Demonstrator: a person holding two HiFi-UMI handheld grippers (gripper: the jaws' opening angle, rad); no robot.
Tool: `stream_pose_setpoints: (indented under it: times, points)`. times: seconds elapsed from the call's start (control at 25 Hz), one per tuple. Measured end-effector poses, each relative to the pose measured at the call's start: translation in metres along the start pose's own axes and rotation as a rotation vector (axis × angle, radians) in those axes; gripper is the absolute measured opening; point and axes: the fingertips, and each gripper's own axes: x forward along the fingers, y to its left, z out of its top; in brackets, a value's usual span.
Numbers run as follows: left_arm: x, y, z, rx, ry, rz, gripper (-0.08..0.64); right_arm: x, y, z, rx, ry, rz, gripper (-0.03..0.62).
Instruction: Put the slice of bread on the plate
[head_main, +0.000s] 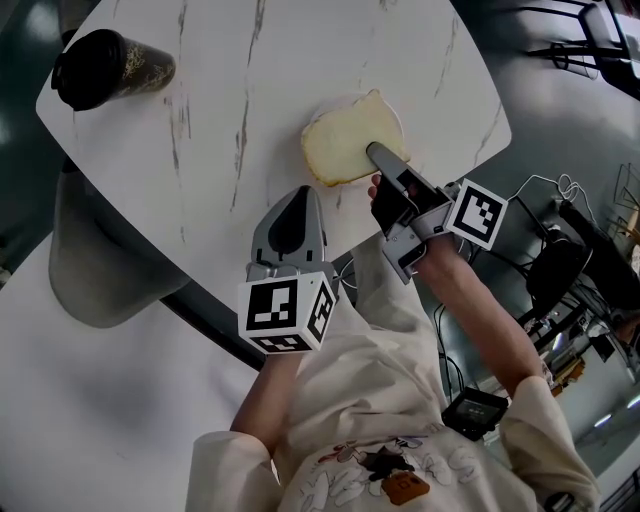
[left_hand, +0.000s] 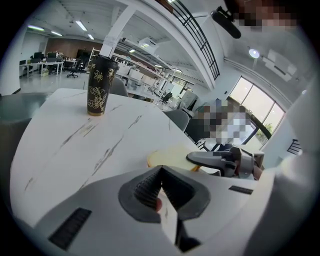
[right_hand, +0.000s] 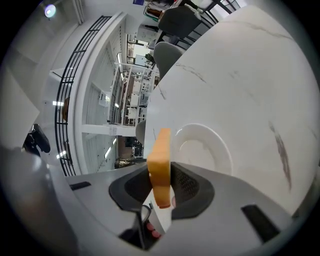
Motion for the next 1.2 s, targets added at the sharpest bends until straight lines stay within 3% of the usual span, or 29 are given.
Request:
stream_pose_setpoints:
  times: [0.48,0.68,0.92,1.2]
  points:
    - [0.0,-0.007,-0.005,0.009,0.015,-0.014,0.006,-0.001,-0.005,-0.004,-0.133,0.036,-0.104,0.097]
    - [-0.004,-0.007,-0.003,0.023,0.009,-0.006,0.007,-0.004,-0.006,-0.005,-0.295,0.04,-0.172,0.101]
    - [-0.006,-0.01,-0.006,0.028,0.014,-0.008,0.006,-0.004,-0.005,-0.01,-0.405,0.09,-0.192,0.216]
    - [-0.008,-0.013,-0.005,0.035,0.011,-0.015,0.007,-0.013,0.003,-0.015,-0.58,0.103,-0.248,0.261]
